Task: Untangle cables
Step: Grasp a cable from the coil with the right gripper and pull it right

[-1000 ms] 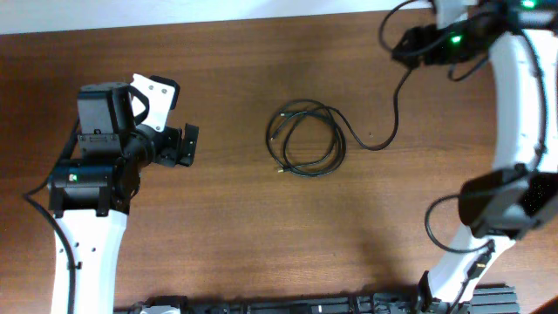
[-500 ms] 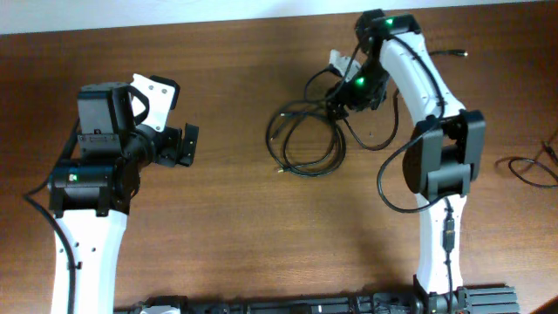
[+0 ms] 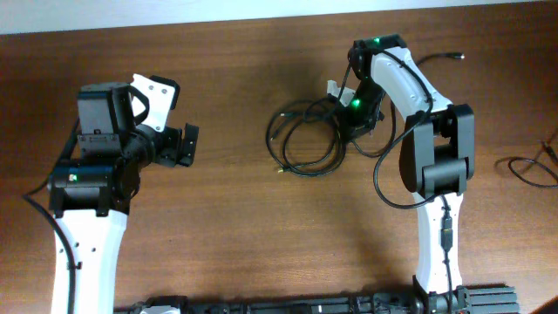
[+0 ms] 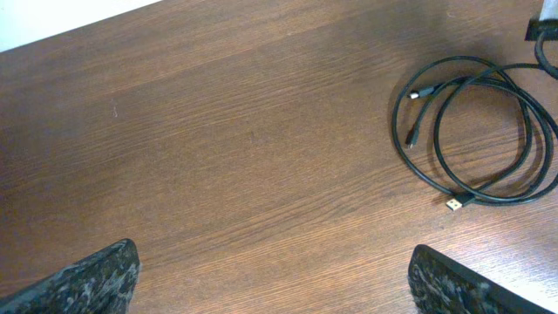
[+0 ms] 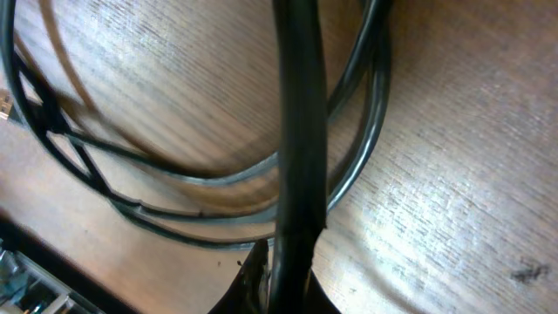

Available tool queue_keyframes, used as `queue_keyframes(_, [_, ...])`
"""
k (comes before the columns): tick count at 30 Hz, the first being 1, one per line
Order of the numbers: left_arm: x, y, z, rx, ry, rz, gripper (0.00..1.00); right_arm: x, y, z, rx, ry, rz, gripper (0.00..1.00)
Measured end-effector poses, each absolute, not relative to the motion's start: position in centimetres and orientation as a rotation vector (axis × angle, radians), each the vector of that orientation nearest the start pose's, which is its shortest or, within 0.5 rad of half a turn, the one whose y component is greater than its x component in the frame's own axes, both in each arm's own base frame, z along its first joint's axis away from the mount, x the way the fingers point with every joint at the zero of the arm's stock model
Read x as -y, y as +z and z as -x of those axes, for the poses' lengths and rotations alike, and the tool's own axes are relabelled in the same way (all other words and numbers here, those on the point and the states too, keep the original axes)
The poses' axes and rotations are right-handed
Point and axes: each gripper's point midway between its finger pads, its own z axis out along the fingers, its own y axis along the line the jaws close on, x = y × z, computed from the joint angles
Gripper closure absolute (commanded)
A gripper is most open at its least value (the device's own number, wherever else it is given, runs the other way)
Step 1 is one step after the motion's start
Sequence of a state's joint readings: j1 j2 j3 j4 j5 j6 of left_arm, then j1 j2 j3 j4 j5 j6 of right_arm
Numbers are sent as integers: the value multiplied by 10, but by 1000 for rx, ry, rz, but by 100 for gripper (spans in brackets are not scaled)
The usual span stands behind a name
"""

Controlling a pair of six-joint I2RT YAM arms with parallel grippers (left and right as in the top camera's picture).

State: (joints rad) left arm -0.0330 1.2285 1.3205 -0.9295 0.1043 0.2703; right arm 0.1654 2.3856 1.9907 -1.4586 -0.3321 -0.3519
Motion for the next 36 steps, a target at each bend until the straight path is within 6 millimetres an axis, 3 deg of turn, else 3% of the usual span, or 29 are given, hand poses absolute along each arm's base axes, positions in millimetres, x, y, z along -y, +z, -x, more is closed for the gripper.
queue_keyframes(4, [29, 262, -333, -2369, -16, -411, 1, -125, 77, -410, -3134, 561, 782, 96])
queue_keyframes(7, [29, 262, -333, -2369, -15, -410, 1, -131, 152, -445, -2918, 492, 766, 96])
queue_keyframes(9, [29, 262, -333, -2369, -16, -411, 1, -135, 230, -472, -2654, 422, 720, 96])
queue_keyframes(10, [29, 262, -333, -2369, -16, -411, 1, -136, 258, -477, -2561, 404, 692, 96])
queue_keyframes(11, [29, 262, -333, -2369, -16, -411, 1, -137, 288, -481, -2461, 387, 665, 96])
queue_keyframes(12, [29, 262, -333, -2370, -16, -411, 1, -137, 334, -481, -2317, 371, 626, 96])
queue_keyframes(16, [29, 262, -333, -2370, -16, -411, 1, -136, 416, -468, -2084, 364, 559, 96])
queue_keyframes(18, [29, 262, -333, -2369, -16, -411, 1, -135, 448, -459, -1994, 360, 534, 96])
queue_keyframes(23, [29, 262, -333, -2370, -16, -411, 1, -134, 486, -459, -1862, 357, 498, 96])
queue_keyframes(27, [29, 262, -333, -2370, -16, -411, 1, -128, 530, -459, -1717, 354, 439, 96])
queue_keyframes(30, [29, 262, -333, -2370, -16, -411, 1, -112, 568, -437, -1620, 335, 389, 96])
queue_keyframes(32, [29, 262, -333, -2369, -16, -411, 1, -98, 596, -411, -1557, 312, 358, 96])
queue_keyframes(36, [29, 262, -333, -2370, -16, -411, 1, -84, 617, -370, -1522, 293, 336, 96])
